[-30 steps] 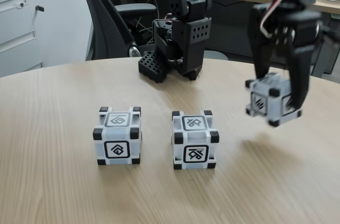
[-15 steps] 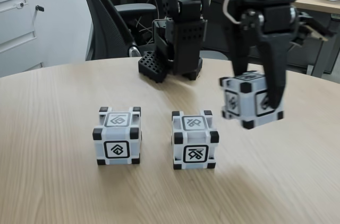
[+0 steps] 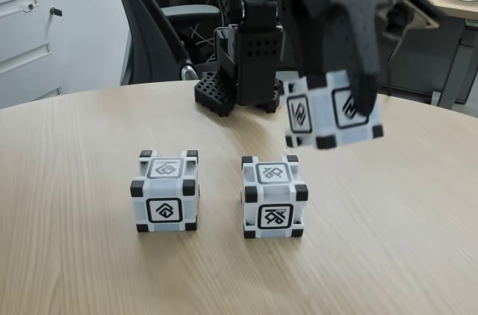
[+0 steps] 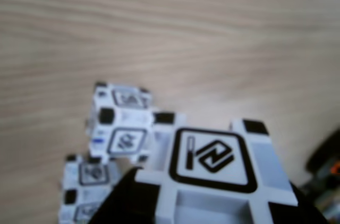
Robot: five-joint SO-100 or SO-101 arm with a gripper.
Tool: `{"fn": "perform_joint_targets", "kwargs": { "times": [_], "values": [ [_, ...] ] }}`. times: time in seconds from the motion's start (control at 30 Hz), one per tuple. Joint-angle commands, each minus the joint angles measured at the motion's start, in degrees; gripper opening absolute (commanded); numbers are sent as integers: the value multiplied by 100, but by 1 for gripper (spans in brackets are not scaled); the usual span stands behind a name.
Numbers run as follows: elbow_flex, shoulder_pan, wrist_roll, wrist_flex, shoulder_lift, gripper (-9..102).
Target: Stack cubes from left to right.
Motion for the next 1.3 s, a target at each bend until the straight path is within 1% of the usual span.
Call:
{"fn": "perform_joint_targets", "kwargs": {
  "times": [0.0, 0.47, 0.63, 1.0, 1.27],
  "values": [
    [-53, 237, -158, -44, 290, 0],
    [-53, 2109, -1143, -44, 176, 0],
    [-53, 2725, -1239, -44, 167, 0],
    [-53, 3296, -1635, -53, -1046, 0],
    [-62, 3322, -1758, -53, -1397, 0]
  ]
}}
